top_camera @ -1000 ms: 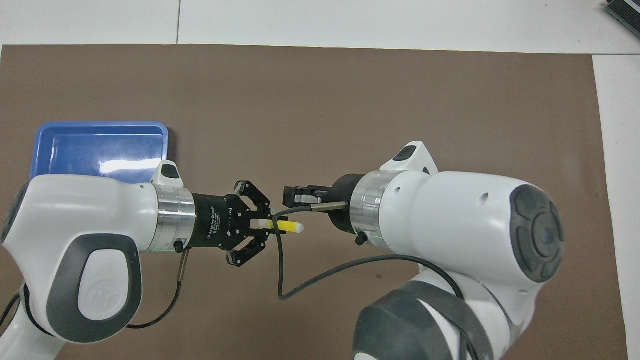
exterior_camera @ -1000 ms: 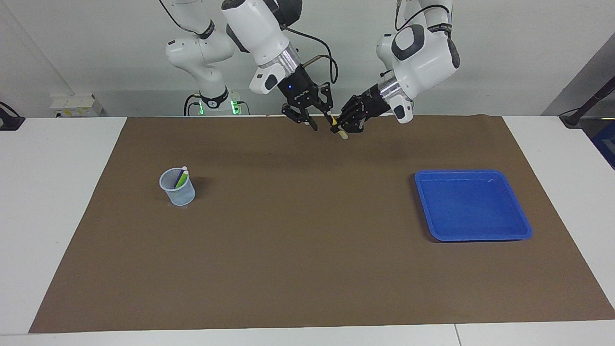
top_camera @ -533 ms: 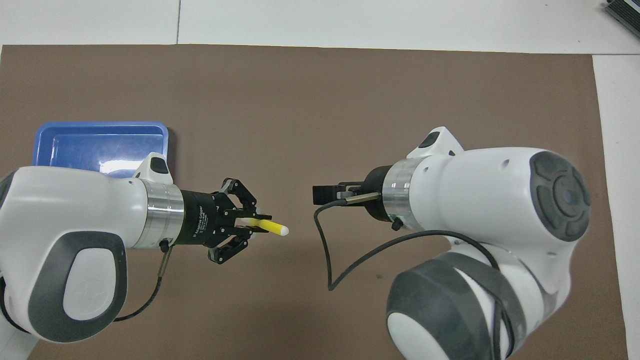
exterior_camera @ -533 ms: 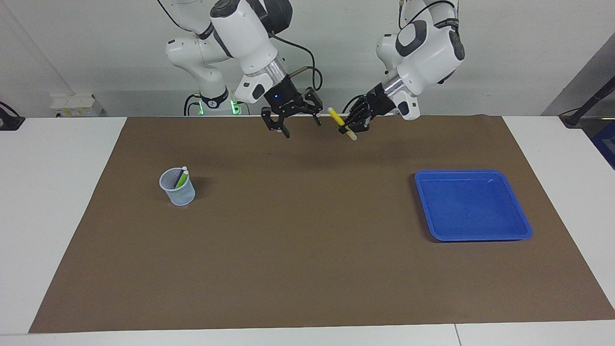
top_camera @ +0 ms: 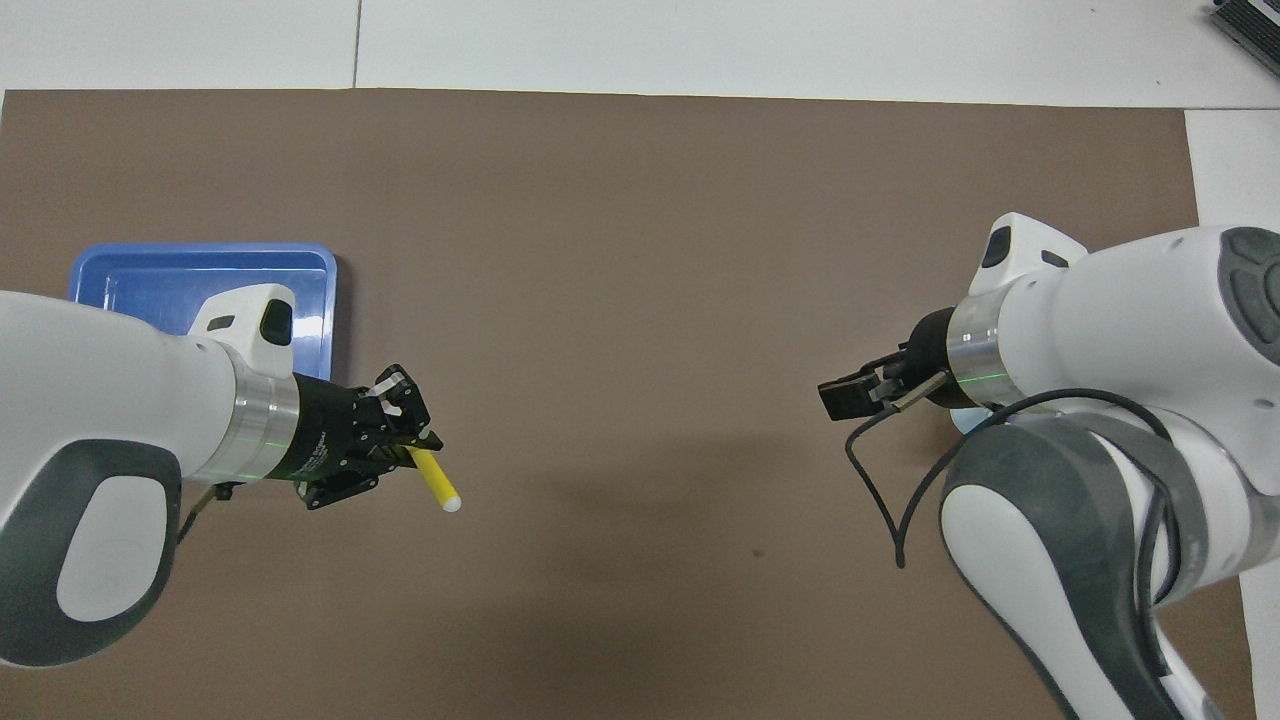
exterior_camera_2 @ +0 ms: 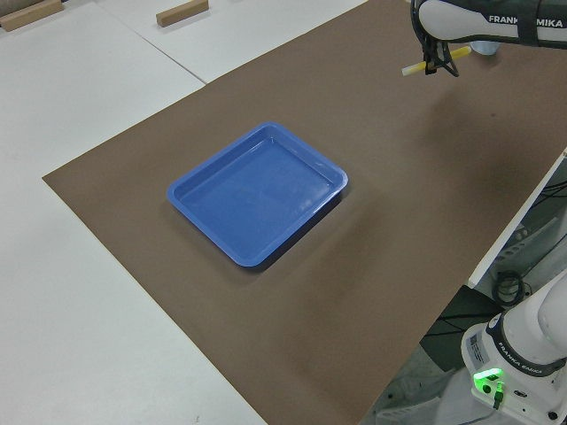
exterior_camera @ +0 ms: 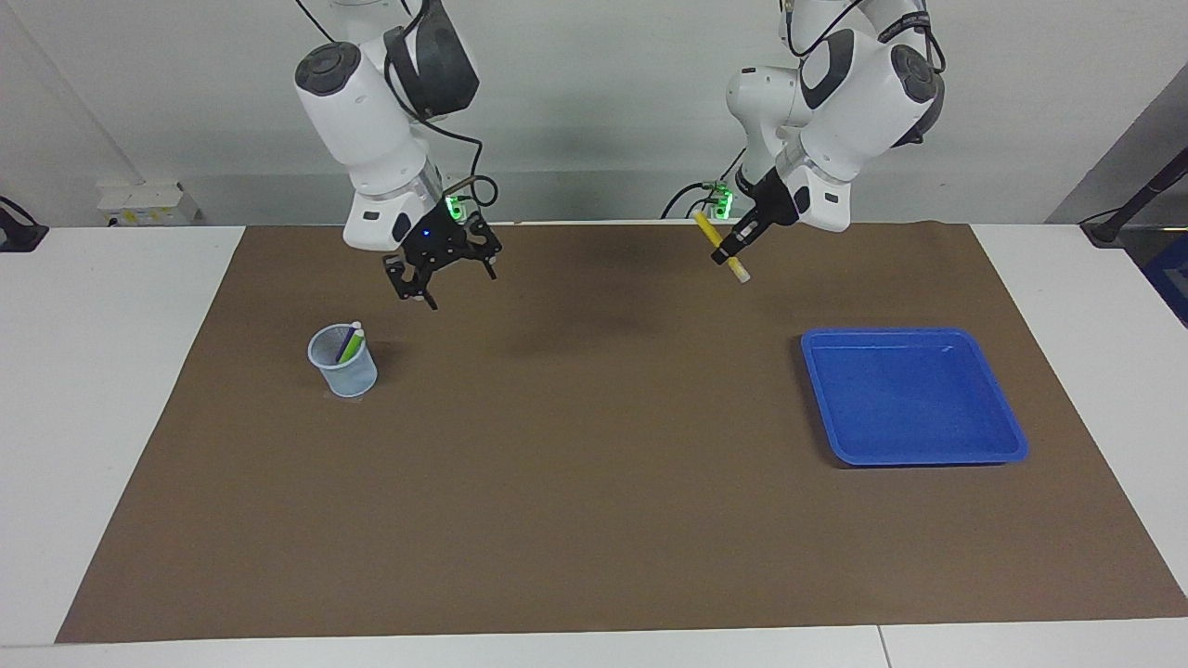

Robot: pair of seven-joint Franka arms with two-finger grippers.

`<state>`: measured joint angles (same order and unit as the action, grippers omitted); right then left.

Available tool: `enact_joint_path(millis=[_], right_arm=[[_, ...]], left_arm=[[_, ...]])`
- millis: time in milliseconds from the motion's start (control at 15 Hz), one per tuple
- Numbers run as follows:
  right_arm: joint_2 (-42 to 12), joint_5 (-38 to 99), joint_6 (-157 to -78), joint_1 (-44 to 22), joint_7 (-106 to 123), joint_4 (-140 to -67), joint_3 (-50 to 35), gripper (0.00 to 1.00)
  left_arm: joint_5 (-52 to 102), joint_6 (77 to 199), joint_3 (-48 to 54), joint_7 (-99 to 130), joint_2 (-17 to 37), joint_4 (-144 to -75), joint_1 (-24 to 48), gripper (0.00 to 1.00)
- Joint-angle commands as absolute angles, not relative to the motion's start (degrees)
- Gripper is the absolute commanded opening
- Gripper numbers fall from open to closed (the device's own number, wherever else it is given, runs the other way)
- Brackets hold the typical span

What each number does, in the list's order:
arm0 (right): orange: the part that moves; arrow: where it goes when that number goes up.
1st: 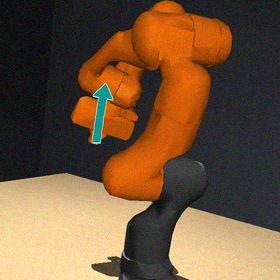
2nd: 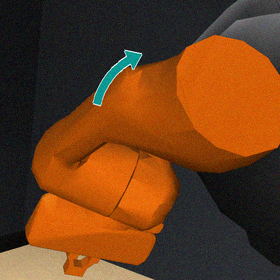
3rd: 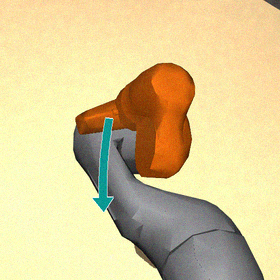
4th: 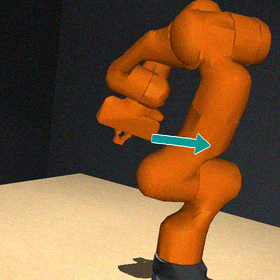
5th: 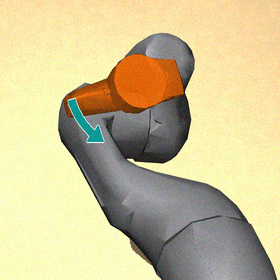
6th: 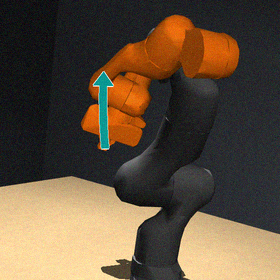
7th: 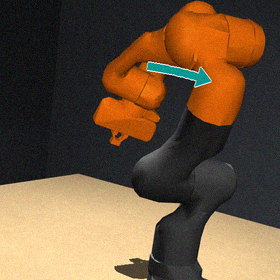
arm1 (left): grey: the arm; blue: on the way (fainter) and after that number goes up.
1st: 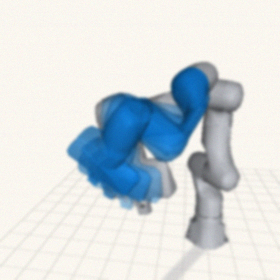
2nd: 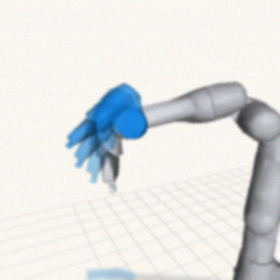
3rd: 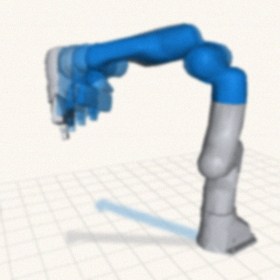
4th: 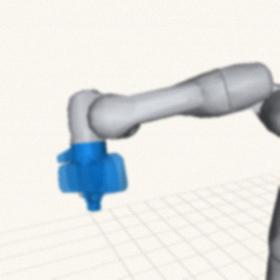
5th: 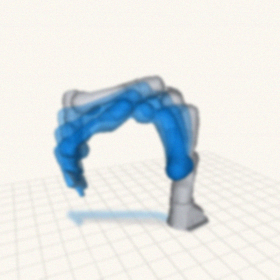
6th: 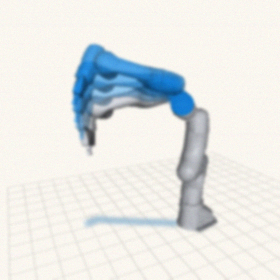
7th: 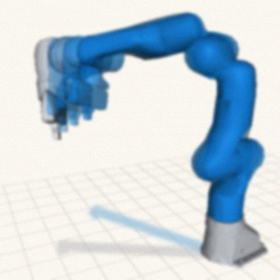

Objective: Right arm passes pens to left for tray arrangement
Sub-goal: 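Carry the yellow pen to the tray while the right gripper returns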

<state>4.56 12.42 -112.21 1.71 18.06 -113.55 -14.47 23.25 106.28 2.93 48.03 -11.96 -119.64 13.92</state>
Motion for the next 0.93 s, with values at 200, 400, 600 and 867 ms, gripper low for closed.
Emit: enact_joint_path(millis=[200,400,600,867], right_arm=[[6.94,3.54,-113.12,7.20,16.54,-119.79,-15.21,0.82],[7.03,-4.80,-113.90,9.32,15.56,-121.37,-15.21,0.71],[5.11,-7.91,-115.48,12.47,9.08,-121.82,-15.29,0.60],[1.85,-7.91,-116.27,12.92,2.46,-121.82,-15.47,0.60]], left_arm=[[10.66,102.83,3.08,22.19,-12.74,-120.41,6.78,0.00],[7.04,103.88,3.08,10.23,-11.69,-121.20,3.18,0.00],[4.66,106.25,3.08,4.05,-8.80,-121.29,0.97,0.00],[2.81,112.57,3.16,2.81,-3.18,-121.29,0.09,0.00]])
